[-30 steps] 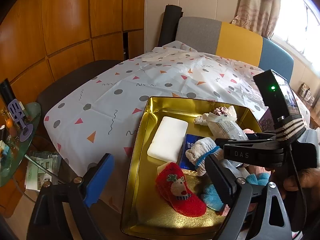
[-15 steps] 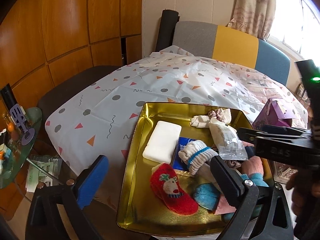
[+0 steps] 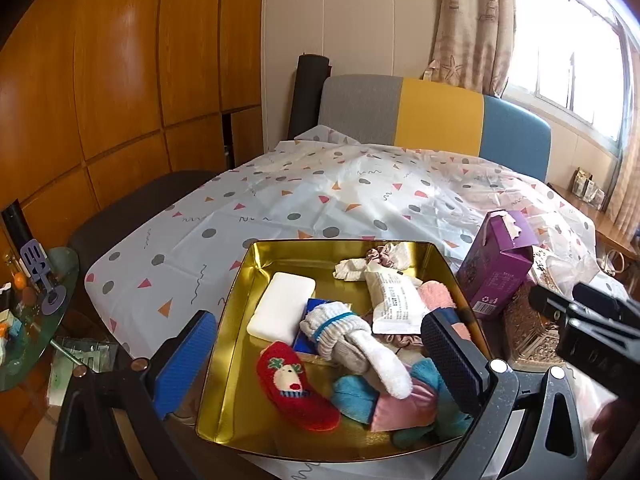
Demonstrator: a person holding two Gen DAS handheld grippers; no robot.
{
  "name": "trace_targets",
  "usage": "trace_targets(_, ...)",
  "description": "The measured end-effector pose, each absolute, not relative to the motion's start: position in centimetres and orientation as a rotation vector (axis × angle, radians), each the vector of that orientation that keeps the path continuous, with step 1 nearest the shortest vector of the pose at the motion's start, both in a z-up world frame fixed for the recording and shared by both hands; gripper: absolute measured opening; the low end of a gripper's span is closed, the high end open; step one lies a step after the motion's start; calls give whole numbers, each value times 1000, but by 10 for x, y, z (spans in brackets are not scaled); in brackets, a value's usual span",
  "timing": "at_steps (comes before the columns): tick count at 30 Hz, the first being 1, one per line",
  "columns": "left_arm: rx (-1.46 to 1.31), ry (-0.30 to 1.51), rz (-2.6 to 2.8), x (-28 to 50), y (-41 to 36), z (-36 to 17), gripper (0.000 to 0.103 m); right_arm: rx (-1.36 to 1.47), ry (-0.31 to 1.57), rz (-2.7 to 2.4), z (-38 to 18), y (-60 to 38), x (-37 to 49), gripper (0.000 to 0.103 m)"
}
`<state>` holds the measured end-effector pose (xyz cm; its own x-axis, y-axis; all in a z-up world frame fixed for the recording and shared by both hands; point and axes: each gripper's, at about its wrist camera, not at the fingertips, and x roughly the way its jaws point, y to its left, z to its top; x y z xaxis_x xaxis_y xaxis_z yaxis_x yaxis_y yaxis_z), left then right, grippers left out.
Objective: Organize soft objects
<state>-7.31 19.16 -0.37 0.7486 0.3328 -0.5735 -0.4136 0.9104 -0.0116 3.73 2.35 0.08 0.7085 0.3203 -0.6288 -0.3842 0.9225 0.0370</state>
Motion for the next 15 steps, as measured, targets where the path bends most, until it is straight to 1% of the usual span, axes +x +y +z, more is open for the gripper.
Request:
trace_targets(7,-114,606,454,-74,187,-4,103,-72,714,379,-10,15,40,72)
trace_targets(15,-128,620,478,-73,194,-11,103,-90,702,386,-19,20,32,72)
